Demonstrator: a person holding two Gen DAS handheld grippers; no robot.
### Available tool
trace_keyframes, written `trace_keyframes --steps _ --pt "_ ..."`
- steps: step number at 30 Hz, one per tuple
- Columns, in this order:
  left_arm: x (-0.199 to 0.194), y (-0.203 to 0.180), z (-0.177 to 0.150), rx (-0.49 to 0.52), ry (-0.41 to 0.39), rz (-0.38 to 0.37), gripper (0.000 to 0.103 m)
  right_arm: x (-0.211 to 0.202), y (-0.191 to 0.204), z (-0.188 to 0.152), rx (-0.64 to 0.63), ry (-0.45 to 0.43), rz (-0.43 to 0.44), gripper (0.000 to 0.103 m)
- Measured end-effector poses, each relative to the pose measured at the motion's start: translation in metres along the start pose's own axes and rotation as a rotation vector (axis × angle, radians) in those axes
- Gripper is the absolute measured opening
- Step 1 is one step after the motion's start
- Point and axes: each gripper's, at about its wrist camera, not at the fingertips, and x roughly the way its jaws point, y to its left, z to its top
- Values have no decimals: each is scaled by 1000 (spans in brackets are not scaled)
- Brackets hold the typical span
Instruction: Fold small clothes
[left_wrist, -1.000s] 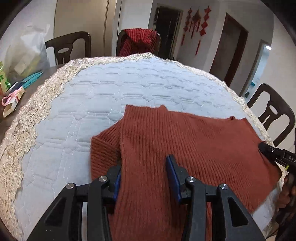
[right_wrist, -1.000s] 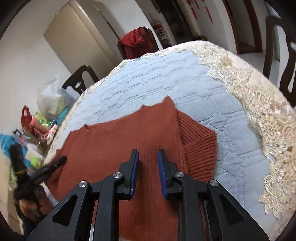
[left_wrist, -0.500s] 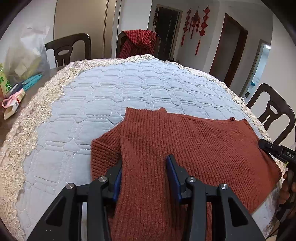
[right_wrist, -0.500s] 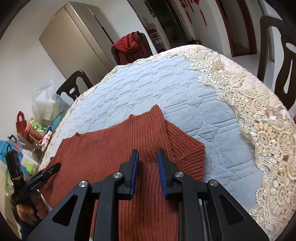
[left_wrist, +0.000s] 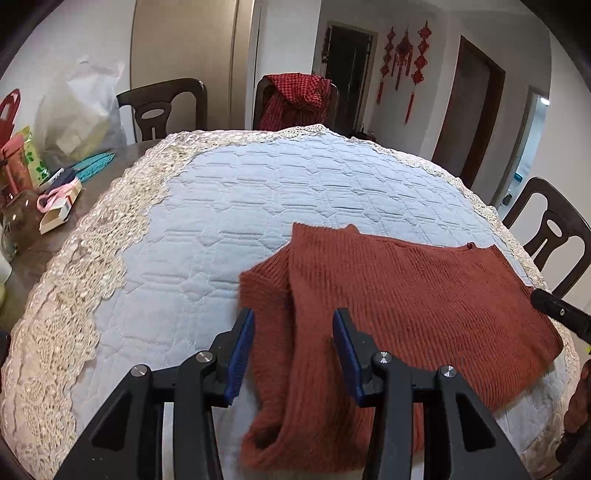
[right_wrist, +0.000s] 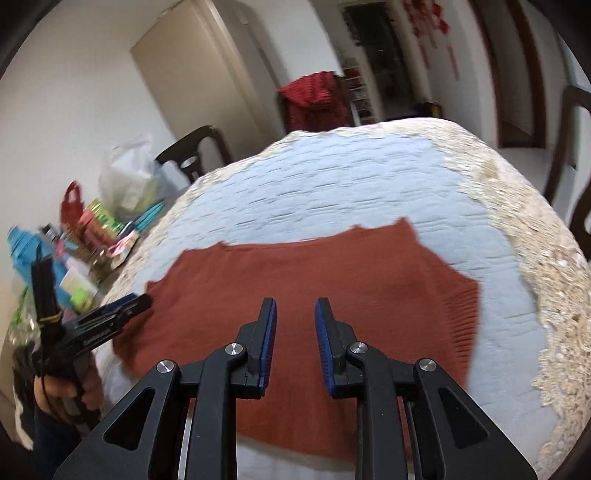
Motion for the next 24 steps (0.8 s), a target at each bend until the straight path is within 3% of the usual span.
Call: trace_keyframes --steps 10,18,24 --pt "-7 22 -18 -87 13 -38 58 24 46 -17 -125 75 87 22" --pt "6 27 -20 -123 42 -78 61 47 52 -23 -148 135 62 21" --pt "17 23 -11 -117 71 -85 63 60 46 -15 -123 144 43 15"
